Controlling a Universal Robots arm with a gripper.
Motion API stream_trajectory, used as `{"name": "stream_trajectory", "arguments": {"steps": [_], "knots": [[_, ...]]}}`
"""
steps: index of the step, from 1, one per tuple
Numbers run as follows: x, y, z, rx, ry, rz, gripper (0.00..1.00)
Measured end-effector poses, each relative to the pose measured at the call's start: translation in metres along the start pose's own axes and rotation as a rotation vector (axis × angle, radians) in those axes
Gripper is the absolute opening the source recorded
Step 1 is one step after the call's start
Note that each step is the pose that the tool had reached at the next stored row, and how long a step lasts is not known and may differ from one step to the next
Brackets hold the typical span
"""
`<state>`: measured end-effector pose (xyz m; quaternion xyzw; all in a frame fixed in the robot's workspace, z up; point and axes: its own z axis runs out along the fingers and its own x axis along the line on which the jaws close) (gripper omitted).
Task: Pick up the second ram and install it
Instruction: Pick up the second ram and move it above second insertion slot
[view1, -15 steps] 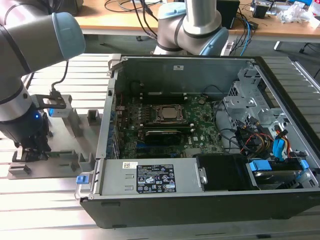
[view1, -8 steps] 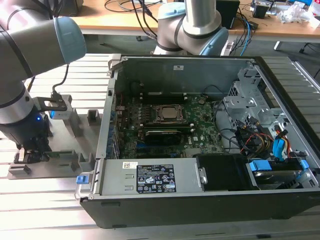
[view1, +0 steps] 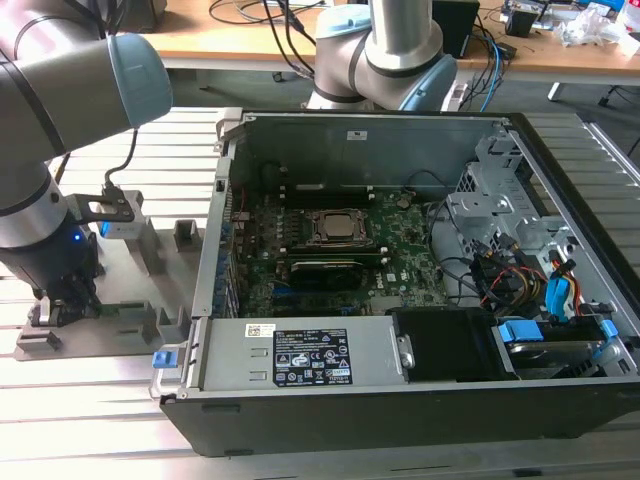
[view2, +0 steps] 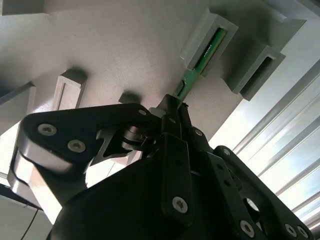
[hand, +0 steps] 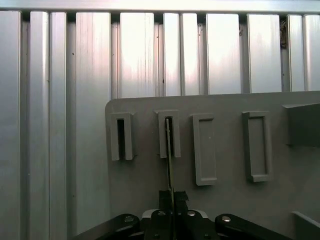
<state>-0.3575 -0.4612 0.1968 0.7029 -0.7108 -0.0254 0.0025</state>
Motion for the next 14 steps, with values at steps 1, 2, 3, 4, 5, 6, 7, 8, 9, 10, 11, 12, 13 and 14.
{"name": "stream_trajectory", "arguments": {"steps": [1,2,3,4,5,6,7,8,9,10,11,12,13,14], "knots": [[0.0000,0.0000,0.0000,0.0000,0.0000,0.000,0.14],[0.0000,0.0000,0.0000,0.0000,0.0000,0.000,0.14],[0.0000,0.0000,0.0001,0.0001,0.0000,0.000,0.14],[0.0000,0.0000,0.0001,0.0000,0.0000,0.000,0.14],[0.0000,0.0000,0.0001,0.0000,0.0000,0.000,0.14],[0.0000,0.0000,0.0001,0.0000,0.0000,0.000,0.14],[0.0000,0.0000,0.0001,0.0001,0.0000,0.000,0.14],[0.0000,0.0000,0.0002,0.0000,0.0000,0.000,0.14],[0.0000,0.0000,0.0000,0.0003,-0.0002,0.000,0.14],[-0.0001,0.0001,-0.0027,0.0002,-0.0002,0.000,0.14],[-0.0002,0.0003,-0.0070,0.0001,-0.0001,0.000,0.14],[-0.0004,0.0005,-0.0119,0.0001,0.0000,0.000,0.14],[-0.0006,0.0007,-0.0170,0.0000,-0.0001,0.000,0.14],[-0.0007,0.0008,-0.0211,0.0001,0.0000,0.000,0.14]]}}
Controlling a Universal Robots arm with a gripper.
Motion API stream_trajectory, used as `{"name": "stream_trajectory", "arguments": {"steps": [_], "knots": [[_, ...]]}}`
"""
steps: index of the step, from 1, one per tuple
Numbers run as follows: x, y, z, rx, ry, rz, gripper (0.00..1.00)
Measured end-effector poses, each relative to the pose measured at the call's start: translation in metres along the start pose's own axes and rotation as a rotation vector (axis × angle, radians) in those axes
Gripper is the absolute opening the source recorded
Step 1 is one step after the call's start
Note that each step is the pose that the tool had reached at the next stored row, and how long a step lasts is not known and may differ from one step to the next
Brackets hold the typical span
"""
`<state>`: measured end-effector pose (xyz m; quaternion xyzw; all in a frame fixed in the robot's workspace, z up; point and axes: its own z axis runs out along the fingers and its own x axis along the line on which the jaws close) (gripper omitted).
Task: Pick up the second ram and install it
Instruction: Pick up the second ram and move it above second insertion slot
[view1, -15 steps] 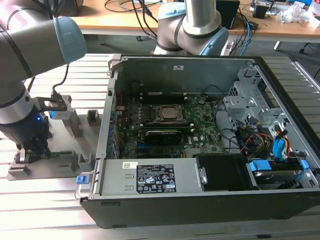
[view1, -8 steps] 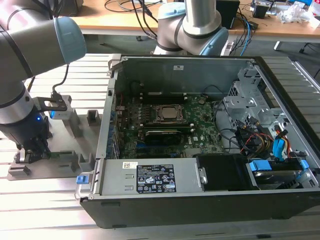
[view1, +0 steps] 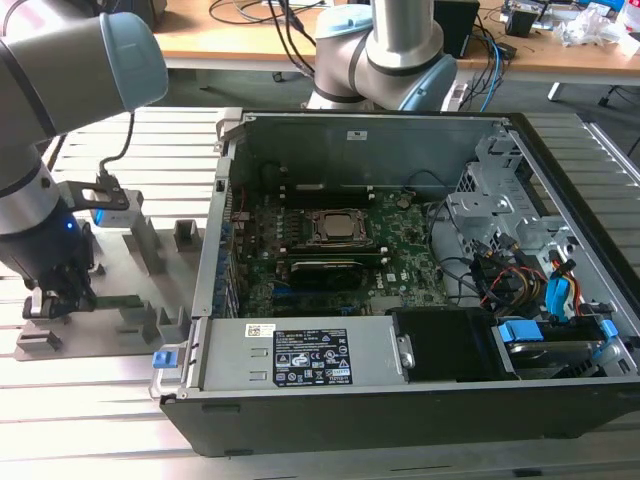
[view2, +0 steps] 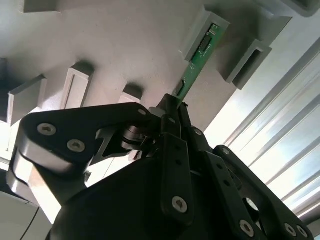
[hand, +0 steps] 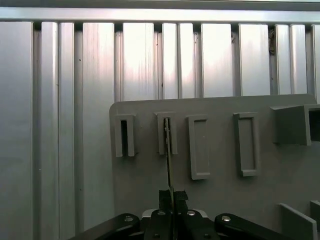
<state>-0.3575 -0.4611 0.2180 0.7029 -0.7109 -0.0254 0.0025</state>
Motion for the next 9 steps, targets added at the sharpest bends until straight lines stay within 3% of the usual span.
{"name": "stream_trajectory", "arguments": {"steps": [6,9], "knots": [[-0.0004,0.0005,-0.0133,0.0000,-0.0001,0.000,0.14],[-0.0009,0.0010,-0.0263,-0.0001,0.0000,0.000,0.14]]}}
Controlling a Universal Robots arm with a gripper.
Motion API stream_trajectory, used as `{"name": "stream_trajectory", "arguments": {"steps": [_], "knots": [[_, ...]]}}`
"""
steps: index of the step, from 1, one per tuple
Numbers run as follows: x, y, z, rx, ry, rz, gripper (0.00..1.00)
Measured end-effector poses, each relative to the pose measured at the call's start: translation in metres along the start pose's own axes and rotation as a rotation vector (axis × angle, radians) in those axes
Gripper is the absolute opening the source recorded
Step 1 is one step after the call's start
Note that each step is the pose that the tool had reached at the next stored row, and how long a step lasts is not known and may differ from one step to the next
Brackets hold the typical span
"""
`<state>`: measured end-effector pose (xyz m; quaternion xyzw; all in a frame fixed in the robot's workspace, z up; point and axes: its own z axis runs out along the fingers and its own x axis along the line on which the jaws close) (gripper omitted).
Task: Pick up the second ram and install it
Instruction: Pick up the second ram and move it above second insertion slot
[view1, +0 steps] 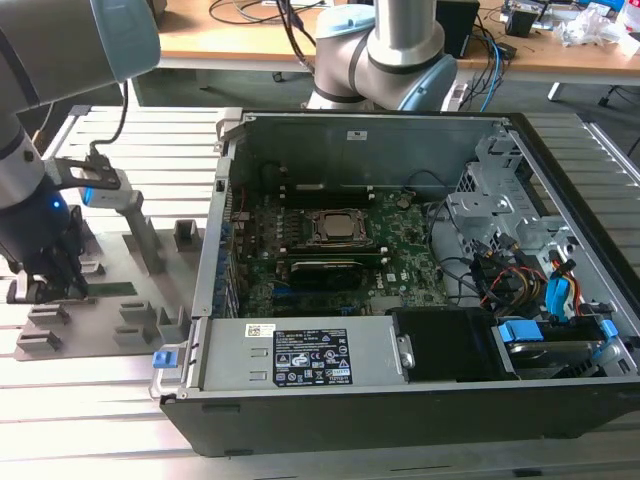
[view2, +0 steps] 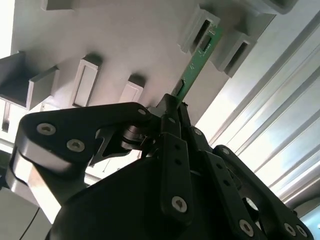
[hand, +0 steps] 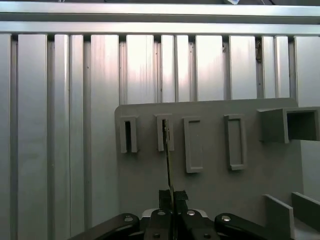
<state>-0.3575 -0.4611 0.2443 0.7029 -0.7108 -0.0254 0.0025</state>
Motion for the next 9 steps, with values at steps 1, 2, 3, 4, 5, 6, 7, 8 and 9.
{"name": "stream_trajectory", "arguments": {"steps": [1,2,3,4,5,6,7,8,9], "knots": [[-0.0001,0.0001,-0.0041,0.0001,0.0000,0.000,0.14],[-0.0002,0.0003,-0.0069,0.0001,0.0000,0.000,0.14],[-0.0003,0.0004,-0.0094,0.0000,0.0000,0.000,0.14],[-0.0005,0.0006,-0.0145,0.0001,-0.0001,0.000,0.14],[-0.0007,0.0008,-0.0212,0.0000,0.0001,0.000,0.14],[-0.0009,0.0011,-0.0272,0.0001,0.0000,0.000,0.14],[-0.0011,0.0013,-0.0343,0.0001,-0.0001,0.000,0.14],[-0.0013,0.0016,-0.0416,0.0000,0.0000,0.000,0.14],[-0.0015,0.0019,-0.0472,0.0000,0.0000,0.000,0.14]]}}
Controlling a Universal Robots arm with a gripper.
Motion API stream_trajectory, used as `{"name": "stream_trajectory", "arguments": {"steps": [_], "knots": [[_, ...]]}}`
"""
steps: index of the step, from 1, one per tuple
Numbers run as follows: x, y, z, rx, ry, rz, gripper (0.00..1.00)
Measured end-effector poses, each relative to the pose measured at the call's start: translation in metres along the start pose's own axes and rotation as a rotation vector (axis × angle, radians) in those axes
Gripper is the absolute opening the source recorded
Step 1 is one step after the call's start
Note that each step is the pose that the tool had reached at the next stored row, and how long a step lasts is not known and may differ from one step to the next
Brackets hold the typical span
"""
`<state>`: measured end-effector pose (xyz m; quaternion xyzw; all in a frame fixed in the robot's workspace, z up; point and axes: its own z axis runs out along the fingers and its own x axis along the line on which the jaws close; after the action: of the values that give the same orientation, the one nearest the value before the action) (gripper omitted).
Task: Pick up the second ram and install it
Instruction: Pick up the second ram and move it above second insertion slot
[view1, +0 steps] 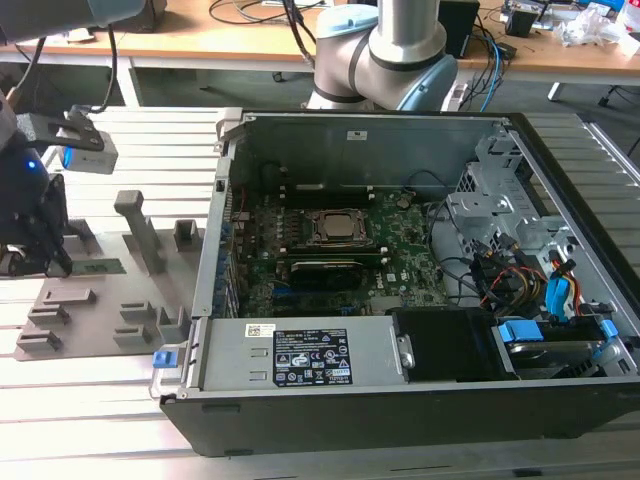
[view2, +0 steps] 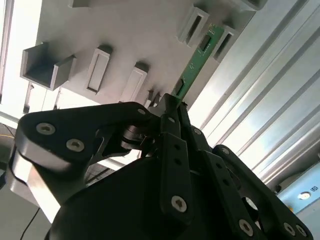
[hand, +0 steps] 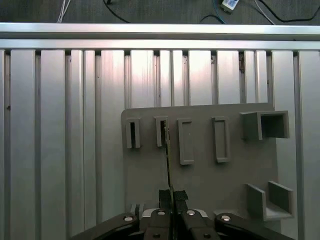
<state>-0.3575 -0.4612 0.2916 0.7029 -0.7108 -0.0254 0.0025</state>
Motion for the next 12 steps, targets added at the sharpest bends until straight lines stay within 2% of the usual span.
{"name": "stream_trajectory", "arguments": {"steps": [5,7,12], "knots": [[-0.0005,0.0006,-0.0164,0.0000,0.0000,0.000,0.14],[-0.0008,0.0010,-0.0254,0.0001,0.0000,0.000,0.14],[-0.0020,0.0024,-0.0605,0.0000,0.0000,0.000,0.14]]}}
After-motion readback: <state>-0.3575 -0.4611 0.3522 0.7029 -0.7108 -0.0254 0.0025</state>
